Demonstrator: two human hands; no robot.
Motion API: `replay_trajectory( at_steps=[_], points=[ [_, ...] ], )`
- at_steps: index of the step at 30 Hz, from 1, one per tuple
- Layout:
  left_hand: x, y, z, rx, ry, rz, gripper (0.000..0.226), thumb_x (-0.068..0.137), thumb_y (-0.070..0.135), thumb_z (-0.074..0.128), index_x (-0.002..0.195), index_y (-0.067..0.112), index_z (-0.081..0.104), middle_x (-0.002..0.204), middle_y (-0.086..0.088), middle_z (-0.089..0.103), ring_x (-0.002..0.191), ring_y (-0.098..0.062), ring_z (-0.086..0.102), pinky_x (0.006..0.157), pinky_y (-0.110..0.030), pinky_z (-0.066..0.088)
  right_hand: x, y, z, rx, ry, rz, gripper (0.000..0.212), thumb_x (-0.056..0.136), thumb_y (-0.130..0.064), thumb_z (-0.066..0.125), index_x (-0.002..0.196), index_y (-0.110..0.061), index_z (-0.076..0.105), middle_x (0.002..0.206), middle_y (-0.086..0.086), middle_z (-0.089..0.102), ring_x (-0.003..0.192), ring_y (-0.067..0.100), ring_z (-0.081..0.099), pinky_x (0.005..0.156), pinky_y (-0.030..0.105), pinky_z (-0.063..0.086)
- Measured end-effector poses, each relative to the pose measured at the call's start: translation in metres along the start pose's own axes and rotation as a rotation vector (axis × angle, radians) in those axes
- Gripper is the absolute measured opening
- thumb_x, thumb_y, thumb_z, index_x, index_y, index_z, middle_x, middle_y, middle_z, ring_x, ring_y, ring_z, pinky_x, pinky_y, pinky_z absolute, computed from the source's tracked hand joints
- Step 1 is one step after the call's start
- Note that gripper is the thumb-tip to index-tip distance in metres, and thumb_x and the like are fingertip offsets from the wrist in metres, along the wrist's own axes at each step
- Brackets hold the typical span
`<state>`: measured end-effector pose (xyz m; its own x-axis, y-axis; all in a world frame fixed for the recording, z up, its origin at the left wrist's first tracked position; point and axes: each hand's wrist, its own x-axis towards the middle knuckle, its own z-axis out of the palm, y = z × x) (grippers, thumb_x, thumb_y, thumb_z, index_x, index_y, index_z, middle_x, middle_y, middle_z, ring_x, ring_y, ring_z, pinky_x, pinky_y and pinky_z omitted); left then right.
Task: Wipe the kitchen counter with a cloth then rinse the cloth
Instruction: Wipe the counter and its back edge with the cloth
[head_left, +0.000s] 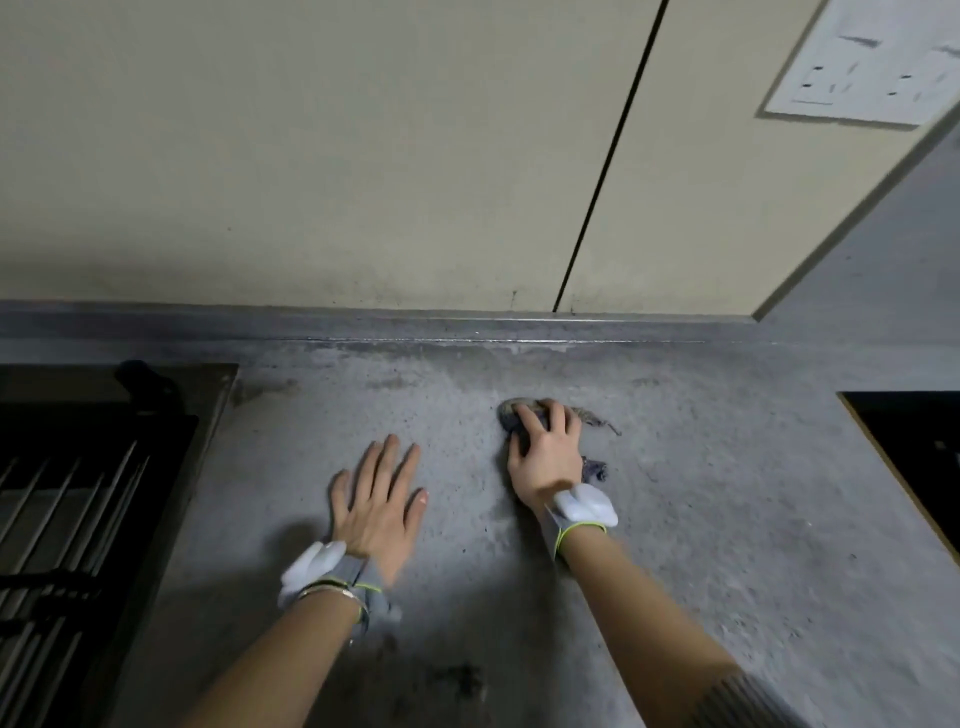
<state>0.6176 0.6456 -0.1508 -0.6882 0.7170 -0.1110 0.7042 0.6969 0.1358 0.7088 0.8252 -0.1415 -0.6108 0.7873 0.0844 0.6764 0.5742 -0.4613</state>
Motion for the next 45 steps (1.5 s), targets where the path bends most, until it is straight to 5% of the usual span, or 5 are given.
replay_trajectory(
  at_steps=[5,18,26,37,45],
  points=[
    [0.000,0.002,-0.011,0.000,-0.052,-0.006,0.074,0.097,0.045,-0.004,0.134,0.019,0.054,0.139,-0.006,0.052,0.126,-0.025,0.052,0.099,-0.049,0.039,0.069,-0.015,0.012,-0.019,-0.028,-0.011,0.042,0.090,-0.023,0.049,0.132,-0.022,0.049,0.141,0.012,0.034,0.130,0.034,0.022,0.088,0.041,0.045],
    [0.000,0.003,-0.015,0.010,-0.051,-0.007,0.069,0.098,0.047,0.000,0.138,0.021,0.049,0.143,-0.005,0.048,0.131,-0.025,0.046,0.101,-0.045,0.025,0.103,-0.026,0.013,-0.054,-0.083,-0.014,0.043,0.089,-0.020,0.048,0.133,-0.021,0.047,0.140,0.011,0.031,0.128,0.034,0.022,0.080,0.042,0.047],
    [0.008,-0.007,0.015,0.031,-0.022,-0.029,0.053,0.091,0.055,-0.007,0.136,0.038,-0.031,0.158,0.009,-0.018,0.146,-0.013,-0.013,0.113,-0.041,-0.006,0.027,-0.014,-0.008,-0.125,-0.168,-0.086,0.047,0.087,-0.021,0.050,0.133,-0.022,0.047,0.140,0.012,0.031,0.124,0.036,0.025,0.085,0.040,0.046],
    [-0.101,-0.015,-0.009,-0.099,0.074,-0.038,0.080,0.079,0.052,-0.007,0.144,0.033,0.035,0.156,0.009,0.022,0.142,-0.011,0.020,0.104,-0.036,0.010,-0.129,0.001,-0.032,-0.122,-0.176,-0.082,0.047,0.088,-0.020,0.049,0.135,-0.021,0.047,0.141,0.011,0.034,0.126,0.035,0.025,0.097,0.038,0.040],
    [-0.223,-0.048,-0.012,-0.163,0.207,0.085,0.050,0.085,0.034,0.029,0.109,0.017,0.069,0.113,-0.003,0.066,0.108,-0.012,0.040,0.082,-0.036,0.025,-0.254,0.007,-0.050,-0.104,-0.155,-0.006,0.046,0.090,-0.022,0.048,0.136,-0.024,0.046,0.143,0.009,0.033,0.130,0.033,0.023,0.100,0.037,0.039]
  ],
)
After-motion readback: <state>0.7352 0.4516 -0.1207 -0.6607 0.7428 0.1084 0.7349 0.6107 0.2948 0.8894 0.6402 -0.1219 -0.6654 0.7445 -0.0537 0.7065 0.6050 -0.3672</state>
